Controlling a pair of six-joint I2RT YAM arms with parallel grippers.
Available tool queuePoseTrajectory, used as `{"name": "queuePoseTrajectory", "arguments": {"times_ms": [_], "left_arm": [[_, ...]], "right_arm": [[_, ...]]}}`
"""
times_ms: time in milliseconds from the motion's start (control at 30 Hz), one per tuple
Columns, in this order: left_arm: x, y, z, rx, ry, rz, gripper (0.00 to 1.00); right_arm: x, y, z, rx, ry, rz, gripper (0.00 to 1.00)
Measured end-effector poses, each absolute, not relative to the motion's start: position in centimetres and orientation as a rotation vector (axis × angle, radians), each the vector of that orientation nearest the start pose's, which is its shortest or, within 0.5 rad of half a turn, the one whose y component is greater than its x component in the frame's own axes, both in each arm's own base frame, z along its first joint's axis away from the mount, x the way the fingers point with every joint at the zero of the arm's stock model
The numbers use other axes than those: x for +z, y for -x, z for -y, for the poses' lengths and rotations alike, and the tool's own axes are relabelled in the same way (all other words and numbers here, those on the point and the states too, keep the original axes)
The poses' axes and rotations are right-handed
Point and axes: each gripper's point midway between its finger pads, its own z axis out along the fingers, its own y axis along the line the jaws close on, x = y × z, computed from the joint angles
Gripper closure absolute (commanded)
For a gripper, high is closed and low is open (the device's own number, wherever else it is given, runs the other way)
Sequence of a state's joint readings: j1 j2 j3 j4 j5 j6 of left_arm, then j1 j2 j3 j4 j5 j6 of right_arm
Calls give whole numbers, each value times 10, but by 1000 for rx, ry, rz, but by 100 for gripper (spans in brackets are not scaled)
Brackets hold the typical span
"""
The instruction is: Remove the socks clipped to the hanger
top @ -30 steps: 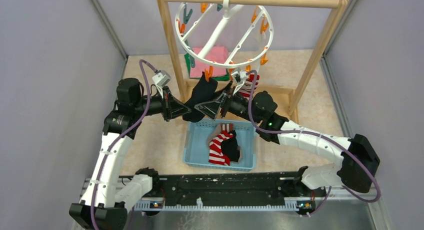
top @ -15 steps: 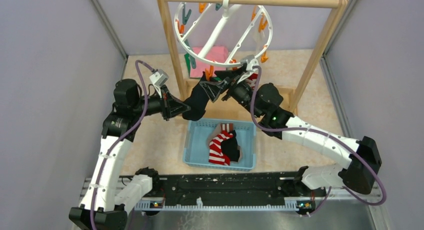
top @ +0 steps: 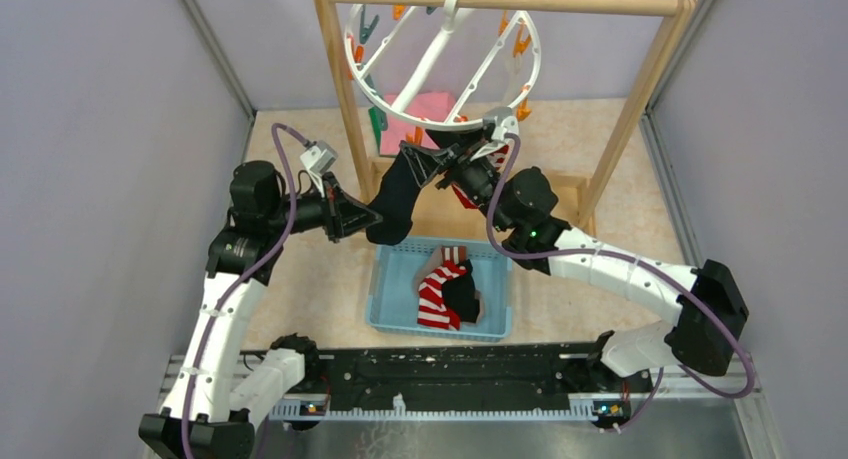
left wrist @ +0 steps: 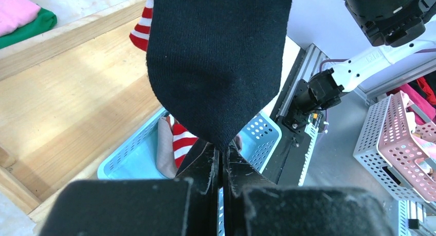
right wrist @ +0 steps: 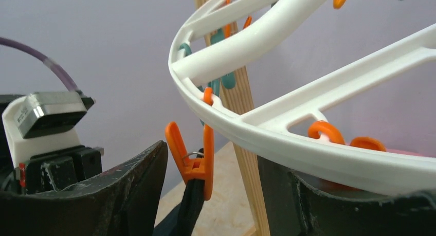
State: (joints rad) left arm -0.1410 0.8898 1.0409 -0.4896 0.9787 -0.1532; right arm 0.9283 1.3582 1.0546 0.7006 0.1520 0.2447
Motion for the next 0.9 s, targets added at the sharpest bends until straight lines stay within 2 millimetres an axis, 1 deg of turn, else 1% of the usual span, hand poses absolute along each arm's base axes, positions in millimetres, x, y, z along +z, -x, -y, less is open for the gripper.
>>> {"name": "queuePoseTrajectory", "arguments": {"times_ms": [100,200,367,467,533,567,600,633,667,767,900], "left_arm": [[319,-207,180,-1127,-658,-1789,100],[319,-207,180,-1126,-659,-1783,100],[317,-206,181,-1136,-653,-1789,100],[317,-206,181,-1142,-648,-1789,100],[316,-207,181,-1144,-644,-1791,100],[315,-207,181,-1146,-642,-1793,100],[315,-207,181,-1146,-641,-1794,100],[314,-207,181,-1145,-641,-1794,100],[314,-208,181,-1144,-640,-1793,100],[310,-210,180,-1131,-629,-1801,100],[299,-216,177,-1090,-613,-1824,100]], "right_arm": [[422,-290,-356,936,240,-1174,36],[422,-290,-352,924,205,-1154,37],[424,-292,-350,905,168,-1128,45],[429,-293,-348,904,146,-1105,54],[432,-293,-347,907,135,-1093,63],[433,-293,-347,908,133,-1088,72],[434,-292,-346,911,131,-1083,86],[436,-291,-347,915,131,-1079,97],[436,-291,-346,918,125,-1076,100],[439,-289,-347,935,126,-1067,100],[435,-288,-350,947,132,-1082,100]]}}
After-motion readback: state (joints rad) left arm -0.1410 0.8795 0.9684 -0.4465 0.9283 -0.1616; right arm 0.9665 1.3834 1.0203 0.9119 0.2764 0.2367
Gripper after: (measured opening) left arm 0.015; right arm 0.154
